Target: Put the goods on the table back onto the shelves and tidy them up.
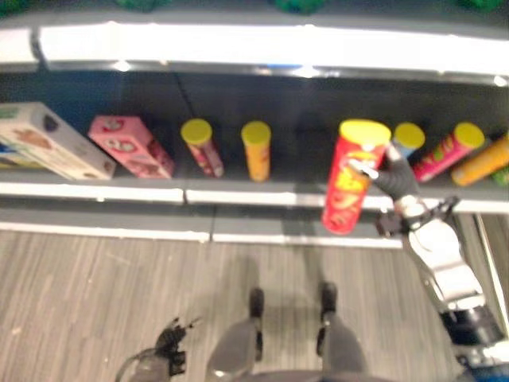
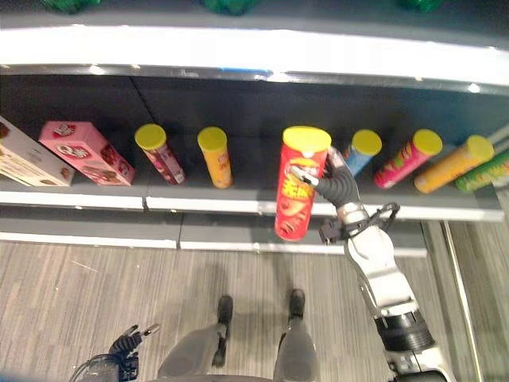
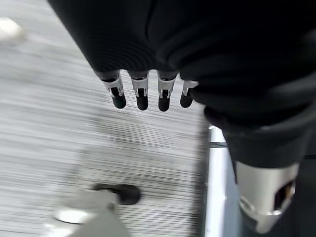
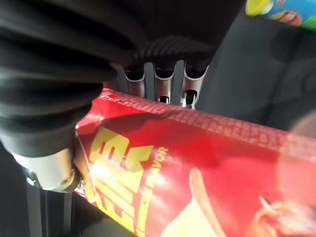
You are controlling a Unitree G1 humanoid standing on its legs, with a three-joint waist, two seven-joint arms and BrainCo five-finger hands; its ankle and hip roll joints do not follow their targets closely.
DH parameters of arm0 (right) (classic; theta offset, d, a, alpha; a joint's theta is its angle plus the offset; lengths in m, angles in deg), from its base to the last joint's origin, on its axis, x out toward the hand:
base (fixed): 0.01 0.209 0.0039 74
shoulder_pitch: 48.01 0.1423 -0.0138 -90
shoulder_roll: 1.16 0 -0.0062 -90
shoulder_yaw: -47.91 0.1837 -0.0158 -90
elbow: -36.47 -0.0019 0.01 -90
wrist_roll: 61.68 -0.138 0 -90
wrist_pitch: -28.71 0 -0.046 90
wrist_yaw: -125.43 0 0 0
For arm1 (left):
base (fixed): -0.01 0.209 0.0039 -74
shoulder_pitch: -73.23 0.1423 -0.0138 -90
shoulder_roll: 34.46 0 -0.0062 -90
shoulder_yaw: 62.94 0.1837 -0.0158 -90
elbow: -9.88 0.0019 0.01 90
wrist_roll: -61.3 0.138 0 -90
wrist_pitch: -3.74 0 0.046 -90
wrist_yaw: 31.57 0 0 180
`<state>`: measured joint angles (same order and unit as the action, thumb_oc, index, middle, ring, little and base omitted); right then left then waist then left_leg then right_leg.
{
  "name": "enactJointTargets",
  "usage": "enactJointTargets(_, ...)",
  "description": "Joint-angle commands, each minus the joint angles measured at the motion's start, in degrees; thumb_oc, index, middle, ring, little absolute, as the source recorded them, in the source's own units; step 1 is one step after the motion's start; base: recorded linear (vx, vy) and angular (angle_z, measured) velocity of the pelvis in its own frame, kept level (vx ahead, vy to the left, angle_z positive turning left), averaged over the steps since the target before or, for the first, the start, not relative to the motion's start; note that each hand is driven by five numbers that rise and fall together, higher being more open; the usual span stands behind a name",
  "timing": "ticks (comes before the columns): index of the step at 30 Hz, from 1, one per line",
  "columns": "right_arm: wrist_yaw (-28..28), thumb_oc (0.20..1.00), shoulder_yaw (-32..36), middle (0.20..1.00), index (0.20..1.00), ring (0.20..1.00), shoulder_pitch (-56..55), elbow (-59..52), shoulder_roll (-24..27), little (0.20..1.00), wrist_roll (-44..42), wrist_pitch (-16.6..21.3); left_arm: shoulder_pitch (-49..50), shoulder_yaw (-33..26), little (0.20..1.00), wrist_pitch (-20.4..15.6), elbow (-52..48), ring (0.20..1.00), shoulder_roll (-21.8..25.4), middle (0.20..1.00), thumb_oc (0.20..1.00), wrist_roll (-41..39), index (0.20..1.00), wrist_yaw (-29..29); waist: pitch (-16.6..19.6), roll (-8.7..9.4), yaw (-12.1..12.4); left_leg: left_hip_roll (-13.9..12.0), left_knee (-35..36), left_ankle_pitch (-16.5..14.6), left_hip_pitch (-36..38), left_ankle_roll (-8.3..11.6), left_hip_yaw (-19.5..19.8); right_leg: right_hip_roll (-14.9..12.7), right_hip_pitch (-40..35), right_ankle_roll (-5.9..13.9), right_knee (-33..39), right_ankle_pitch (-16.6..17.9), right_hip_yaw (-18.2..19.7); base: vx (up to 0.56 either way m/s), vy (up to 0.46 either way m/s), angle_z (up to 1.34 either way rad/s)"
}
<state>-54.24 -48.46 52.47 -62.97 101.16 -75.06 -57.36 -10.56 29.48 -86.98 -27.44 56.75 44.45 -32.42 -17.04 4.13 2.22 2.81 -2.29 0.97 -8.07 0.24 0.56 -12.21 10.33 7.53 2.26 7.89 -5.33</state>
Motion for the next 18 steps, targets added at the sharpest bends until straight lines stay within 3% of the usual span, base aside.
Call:
enactJointTargets(1, 0.0, 0.2, 2.7, 0.2, 0.2, 0.2, 3.6, -4.6, 2.2, 0.2, 0.2, 2.9, 0.7, 0.6, 1.0, -0.6, -0.1, 1.0, 0.4, 1.0, 1.0, 0.2, 1.0, 0.0, 0.6, -2.05, 0.6, -5.7, -3.9, -4.0, -4.2, 2.71, 1.0, -0.6, -2.4, 1.89, -2.9, -4.3, -1.2, -0.05, -0.043, -0.05)
enactJointTargets(9, -2.9, 0.2, 0.7, 0.2, 0.2, 0.2, 6.7, -3.3, 2.4, 0.2, 6.8, 3.3, 0.0, 2.0, 1.0, -0.8, 0.0, 1.0, -0.3, 1.0, 1.0, -0.2, 1.0, -0.7, -1.7, -3.46, 0.9, -6.0, -5.8, -3.9, -7.5, 3.24, 1.9, -0.7, -0.3, 1.32, -5.0, -5.6, -1.6, -0.05, -0.022, -0.01)
enactJointTargets(10, -7.8, 0.2, 0.1, 0.2, 0.2, 0.2, 10.7, -2.1, 1.9, 0.2, 11.7, 3.9, -0.3, 3.0, 1.0, -1.3, -1.3, 1.0, -0.3, 1.0, 1.0, -0.8, 1.0, -2.0, -3.4, -4.52, 1.5, -5.8, -6.6, -3.9, -9.1, 3.24, 1.9, -1.0, 1.5, 1.21, -6.3, -5.9, -1.4, -0.08, 0.003, 0.04)
enactJointTargets(12, -9.5, 0.2, 0.1, 0.2, 0.2, 0.2, 12.0, -1.7, 1.3, 0.2, 12.4, 4.1, -0.5, 3.3, 1.0, -1.4, -1.3, 1.0, -0.4, 1.0, 1.0, -1.1, 1.0, -2.5, -3.9, -4.81, 1.6, -5.7, -6.8, -3.8, -9.5, 3.26, 2.0, -1.0, 2.1, 1.14, -6.7, -6.0, -1.4, -0.07, 0.002, 0.01)
enactJointTargets(13, -13.8, 0.2, -0.1, 0.2, 0.2, 0.2, 15.4, -0.4, 0.7, 0.2, 15.5, 4.2, -0.7, 4.3, 1.0, -1.8, -2.1, 1.0, -0.3, 1.0, 1.0, -1.7, 1.0, -3.5, -5.1, -5.61, 2.2, -5.4, -7.3, -3.7, -10.8, 3.24, 2.3, -1.2, 3.4, 1.04, -7.9, -6.3, -1.4, -0.06, -0.002, 0.02)
enactJointTargets(18, -19.9, 0.2, 0.0, 0.2, 0.2, 0.2, 20.8, 0.6, -0.4, 0.2, 20.6, 3.3, -1.0, 5.8, 1.0, -2.3, -4.1, 1.0, 0.1, 1.0, 1.0, -2.8, 1.0, -5.2, -7.6, -7.3, 3.2, -4.8, -8.6, -3.5, -13.5, 3.27, 2.7, -1.5, 6.2, 0.87, -10.4, -7.3, -1.6, -0.06, -0.004, 0.08)
